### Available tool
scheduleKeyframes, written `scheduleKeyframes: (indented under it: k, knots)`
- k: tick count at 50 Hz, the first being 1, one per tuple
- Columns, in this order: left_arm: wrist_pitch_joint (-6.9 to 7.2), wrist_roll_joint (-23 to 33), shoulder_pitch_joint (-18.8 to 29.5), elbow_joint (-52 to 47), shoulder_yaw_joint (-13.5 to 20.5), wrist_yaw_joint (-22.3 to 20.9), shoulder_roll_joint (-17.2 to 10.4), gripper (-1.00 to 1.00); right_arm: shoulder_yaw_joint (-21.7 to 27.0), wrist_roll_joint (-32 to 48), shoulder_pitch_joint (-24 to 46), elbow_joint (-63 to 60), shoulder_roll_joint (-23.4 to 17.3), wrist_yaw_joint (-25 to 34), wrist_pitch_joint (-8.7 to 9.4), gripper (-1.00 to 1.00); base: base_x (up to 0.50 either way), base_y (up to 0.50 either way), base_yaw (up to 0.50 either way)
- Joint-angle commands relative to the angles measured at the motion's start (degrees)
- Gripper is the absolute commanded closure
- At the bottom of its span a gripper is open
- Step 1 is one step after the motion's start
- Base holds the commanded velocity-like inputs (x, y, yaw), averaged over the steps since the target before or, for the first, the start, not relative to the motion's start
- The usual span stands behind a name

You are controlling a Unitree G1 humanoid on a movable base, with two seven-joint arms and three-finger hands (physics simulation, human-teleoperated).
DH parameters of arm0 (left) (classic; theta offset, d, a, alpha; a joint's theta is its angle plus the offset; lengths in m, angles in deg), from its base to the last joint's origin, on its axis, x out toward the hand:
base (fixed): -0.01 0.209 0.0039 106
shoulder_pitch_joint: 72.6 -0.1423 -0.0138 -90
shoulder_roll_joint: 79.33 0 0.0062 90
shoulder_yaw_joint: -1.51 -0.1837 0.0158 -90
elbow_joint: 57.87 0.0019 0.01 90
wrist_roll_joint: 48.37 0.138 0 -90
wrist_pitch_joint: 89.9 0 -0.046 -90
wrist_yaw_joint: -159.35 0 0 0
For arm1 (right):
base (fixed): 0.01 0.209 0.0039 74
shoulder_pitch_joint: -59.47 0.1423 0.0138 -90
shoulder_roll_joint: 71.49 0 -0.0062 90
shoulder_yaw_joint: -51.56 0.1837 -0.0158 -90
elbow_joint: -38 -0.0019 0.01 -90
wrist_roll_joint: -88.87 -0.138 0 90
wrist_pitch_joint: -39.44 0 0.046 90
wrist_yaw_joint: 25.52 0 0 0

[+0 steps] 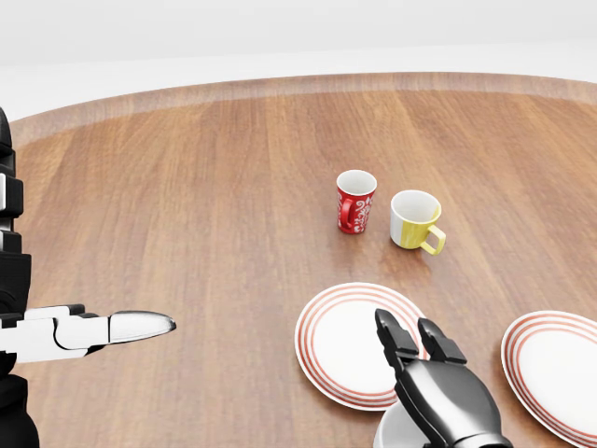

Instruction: Put the white mug on the left plate.

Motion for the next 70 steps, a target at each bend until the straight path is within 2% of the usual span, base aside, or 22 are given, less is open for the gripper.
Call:
scheduleKeyframes:
  k: [1,20,28,36,37,38,39,57,64,70]
  knots:
    - [0.0,-0.02,-0.03,-0.05,0.01,0.01,0.01,-1.0,0.61,-0.2,1.69,2.39,-0.33,-0.18,0.0,-1.0,0.0,0.0,0.0]
    - [0.0,-0.03,-0.04,0.11,0.02,-0.02,0.01,-1.0,0.37,-0.56,3.87,6.96,-0.61,-0.89,0.0,-1.0,0.0,0.0,0.0]
    - [0.0,-0.06,-0.07,0.15,0.01,0.01,0.03,-1.0,-1.21,0.05,3.54,8.43,-0.29,-1.58,0.0,-1.0,0.0,0.0,0.0]
    - [0.0,-0.08,-0.08,0.23,0.0,-0.01,0.01,-1.0,-1.67,-1.38,4.32,16.1,-0.83,-5.88,0.0,-1.0,0.0,0.0,0.0]
    - [0.0,-0.11,0.01,0.43,0.09,0.0,-0.01,-1.0,-1.75,-1.65,3.87,16.98,-1.13,-5.92,0.0,-0.34,0.0,0.0,0.0]
    - [0.0,-0.11,0.01,0.45,0.11,0.0,-0.03,-1.0,-1.77,-1.33,3.78,17.39,-1.38,-6.49,0.0,0.17,0.0,0.0,0.0]
    - [0.0,-0.16,0.0,0.36,0.12,0.0,-0.02,-1.0,-1.59,-1.51,3.66,17.58,-1.49,-6.89,0.0,1.0,0.0,0.0,0.0]
    - [0.0,-0.34,0.44,0.33,0.38,0.16,-0.19,-1.0,-0.59,-1.98,3.02,14.0,-1.63,-3.32,0.0,1.0,0.0,0.0,0.0]
    - [0.0,-0.31,0.34,0.69,0.32,0.13,-0.16,-1.0,-0.66,-4.72,2.05,8.86,-0.95,1.61,0.0,1.0,0.0,0.0,0.0]
    - [0.0,-0.24,0.13,0.84,0.3,0.1,-0.12,-1.0,-0.94,-4.96,1.66,8.06,-1.05,1.9,0.0,1.0,0.0,0.0,0.0]
